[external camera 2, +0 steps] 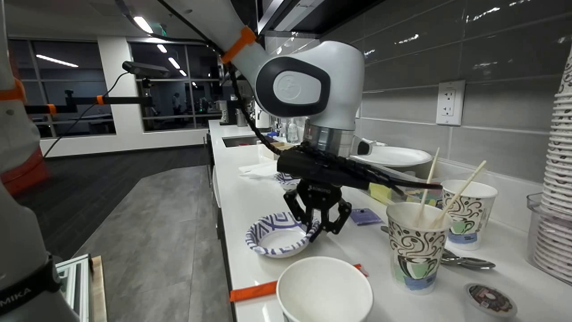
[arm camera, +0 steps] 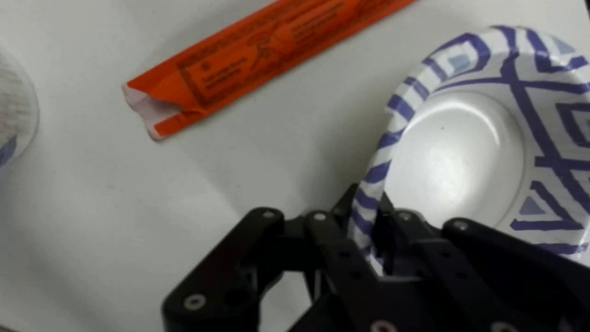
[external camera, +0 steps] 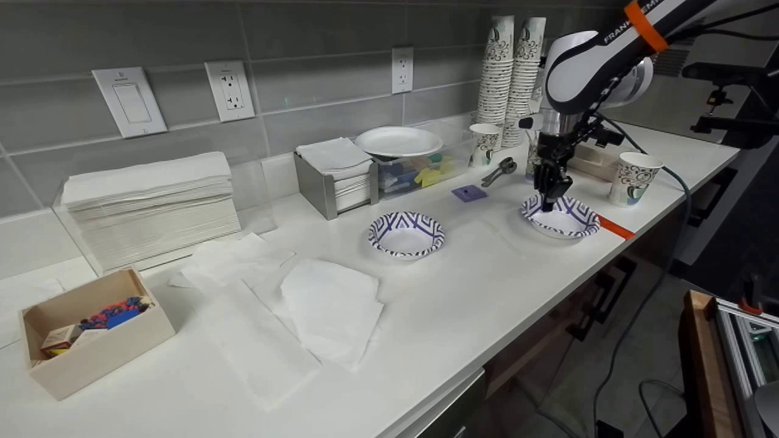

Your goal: Stack the blue and white plates

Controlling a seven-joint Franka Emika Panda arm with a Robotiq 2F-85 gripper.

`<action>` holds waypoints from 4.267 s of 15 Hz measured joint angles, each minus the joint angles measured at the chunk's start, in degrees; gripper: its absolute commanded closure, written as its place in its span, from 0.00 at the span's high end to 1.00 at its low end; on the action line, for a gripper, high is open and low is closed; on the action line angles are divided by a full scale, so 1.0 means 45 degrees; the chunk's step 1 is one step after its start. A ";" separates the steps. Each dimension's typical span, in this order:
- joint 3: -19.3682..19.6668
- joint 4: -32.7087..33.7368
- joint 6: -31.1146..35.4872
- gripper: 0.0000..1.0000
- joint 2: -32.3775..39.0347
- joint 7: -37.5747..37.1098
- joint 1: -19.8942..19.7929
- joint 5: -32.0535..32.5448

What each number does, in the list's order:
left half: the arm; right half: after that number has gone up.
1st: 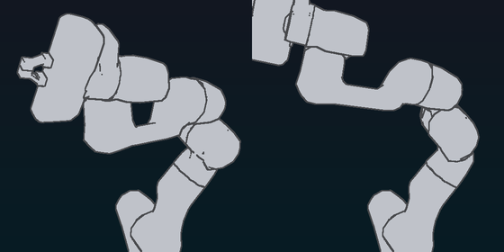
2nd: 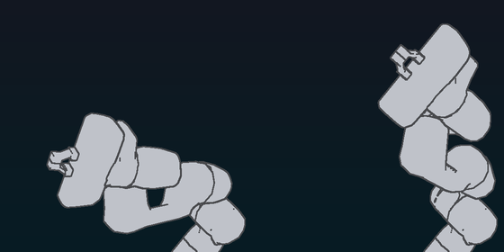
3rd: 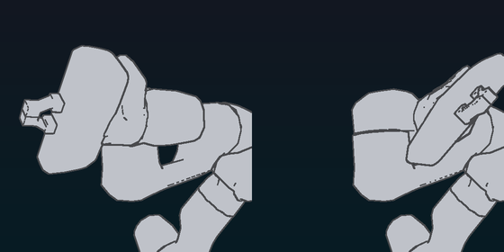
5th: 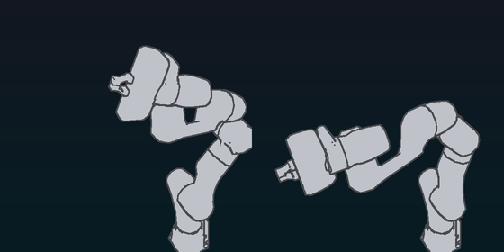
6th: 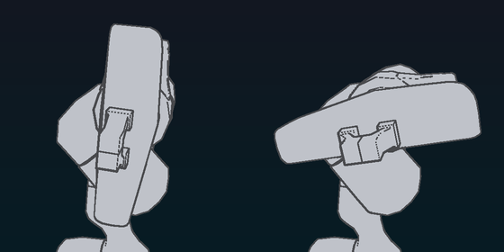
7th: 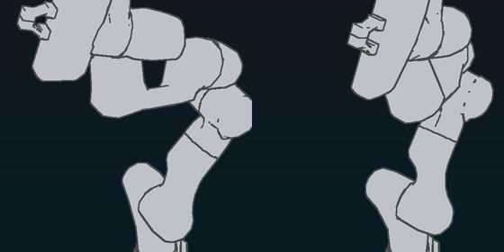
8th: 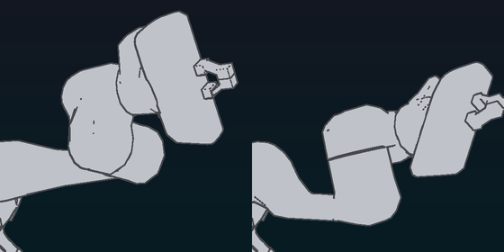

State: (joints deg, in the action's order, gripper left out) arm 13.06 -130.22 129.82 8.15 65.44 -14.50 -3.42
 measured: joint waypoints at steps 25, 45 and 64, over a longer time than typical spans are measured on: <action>-0.1903 0.2690 -0.4375 0.02 -0.0853 -0.8297 0.1869 -0.5432; -0.3373 0.2892 0.3523 0.61 0.2359 -1.1772 0.2013 -0.5605; -0.2122 0.2596 -0.2345 1.00 -0.2157 -0.9670 0.2001 0.0099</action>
State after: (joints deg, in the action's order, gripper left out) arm 3.51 -118.53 119.27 -1.55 21.92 -5.50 -2.98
